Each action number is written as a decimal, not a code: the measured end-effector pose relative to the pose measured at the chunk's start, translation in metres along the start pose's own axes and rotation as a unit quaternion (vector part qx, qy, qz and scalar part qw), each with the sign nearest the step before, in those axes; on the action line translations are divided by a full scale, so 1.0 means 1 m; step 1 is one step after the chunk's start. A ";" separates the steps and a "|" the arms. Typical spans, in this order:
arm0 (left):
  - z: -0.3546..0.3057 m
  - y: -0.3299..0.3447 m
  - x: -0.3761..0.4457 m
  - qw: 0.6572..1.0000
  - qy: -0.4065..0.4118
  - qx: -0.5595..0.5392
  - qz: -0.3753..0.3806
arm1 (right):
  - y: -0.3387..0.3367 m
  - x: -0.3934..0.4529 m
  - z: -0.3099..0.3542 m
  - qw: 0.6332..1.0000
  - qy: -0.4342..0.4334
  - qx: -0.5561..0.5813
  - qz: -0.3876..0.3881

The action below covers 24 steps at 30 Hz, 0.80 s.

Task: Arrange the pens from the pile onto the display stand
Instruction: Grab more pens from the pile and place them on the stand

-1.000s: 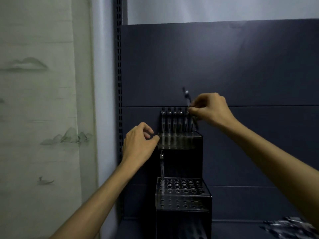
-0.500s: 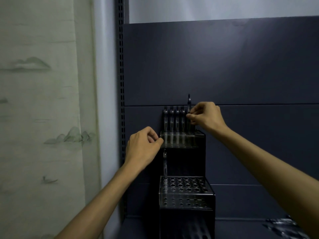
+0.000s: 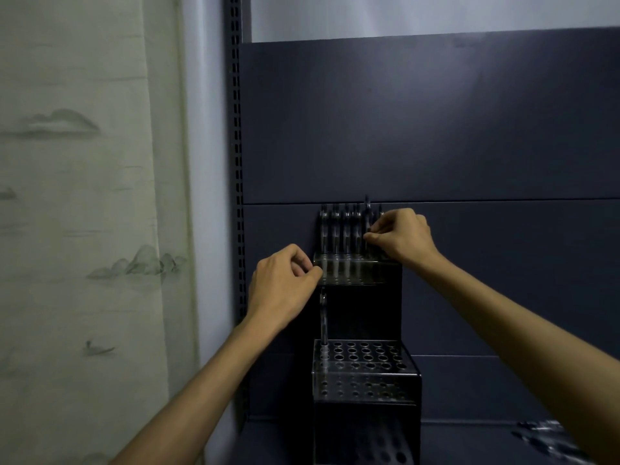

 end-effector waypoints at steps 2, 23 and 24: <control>0.002 -0.001 0.000 1.000 0.000 0.001 0.000 | 0.002 -0.003 -0.001 1.000 0.001 -0.010 0.014; -0.041 0.012 -0.021 0.991 0.122 -0.019 0.050 | -0.052 -0.057 -0.013 0.994 -0.067 -0.090 -0.002; -0.047 0.016 -0.025 0.989 0.136 -0.019 0.053 | -0.058 -0.062 -0.016 0.992 -0.074 -0.102 -0.004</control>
Point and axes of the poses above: each hand's wrist, its own x-axis towards the middle knuckle, its own y-axis out of the palm, z = x × y, the point moved 5 cm from there along x, towards the middle knuckle, and after that the axes turned 8 degrees about -z, right-handed, at the moved point
